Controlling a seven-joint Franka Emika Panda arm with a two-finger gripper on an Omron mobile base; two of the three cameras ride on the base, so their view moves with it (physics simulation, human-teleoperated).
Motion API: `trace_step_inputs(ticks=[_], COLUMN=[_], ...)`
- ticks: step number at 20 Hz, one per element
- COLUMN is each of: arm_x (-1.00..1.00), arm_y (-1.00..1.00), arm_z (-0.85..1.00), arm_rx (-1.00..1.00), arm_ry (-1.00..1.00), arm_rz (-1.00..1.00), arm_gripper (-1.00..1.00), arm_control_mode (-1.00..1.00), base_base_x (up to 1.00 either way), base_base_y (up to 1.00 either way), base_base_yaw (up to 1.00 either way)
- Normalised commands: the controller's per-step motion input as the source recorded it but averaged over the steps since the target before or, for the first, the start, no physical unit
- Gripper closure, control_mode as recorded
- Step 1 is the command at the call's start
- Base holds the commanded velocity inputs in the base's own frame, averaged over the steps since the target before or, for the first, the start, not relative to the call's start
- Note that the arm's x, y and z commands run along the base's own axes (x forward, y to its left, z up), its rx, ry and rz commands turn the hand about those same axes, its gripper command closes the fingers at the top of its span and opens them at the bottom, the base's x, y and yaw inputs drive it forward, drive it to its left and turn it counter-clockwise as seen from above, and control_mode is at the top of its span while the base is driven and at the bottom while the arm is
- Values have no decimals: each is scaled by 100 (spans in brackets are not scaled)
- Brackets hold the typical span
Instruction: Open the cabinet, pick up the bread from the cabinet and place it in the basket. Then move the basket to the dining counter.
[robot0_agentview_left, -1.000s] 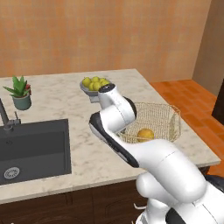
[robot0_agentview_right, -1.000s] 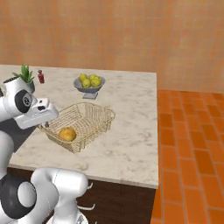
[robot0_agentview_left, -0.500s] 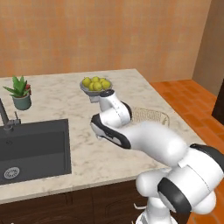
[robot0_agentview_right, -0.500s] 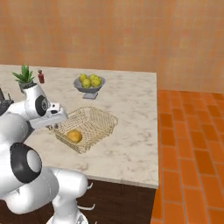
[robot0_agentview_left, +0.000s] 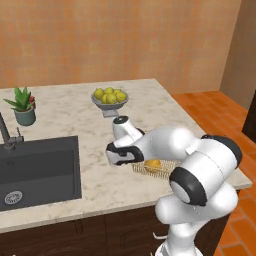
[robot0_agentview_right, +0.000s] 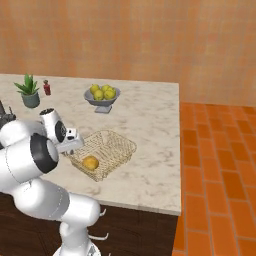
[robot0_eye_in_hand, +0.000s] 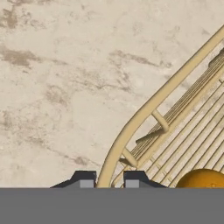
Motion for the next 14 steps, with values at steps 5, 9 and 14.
trace_step_inputs(ticks=[5, 9, 14], arm_x=[25, 3, 0], arm_y=[2, 6, 0], arm_z=[-46, -13, 0], arm_rx=[0, 1, 0], arm_ry=[0, 0, 1], arm_rz=[0, 0, 0], arm_gripper=[100, -100, -100], arm_control_mode=[-100, -100, -100], base_base_x=[0, 0, 0], base_base_y=[0, 0, 0], base_base_yaw=[0, 0, 0])
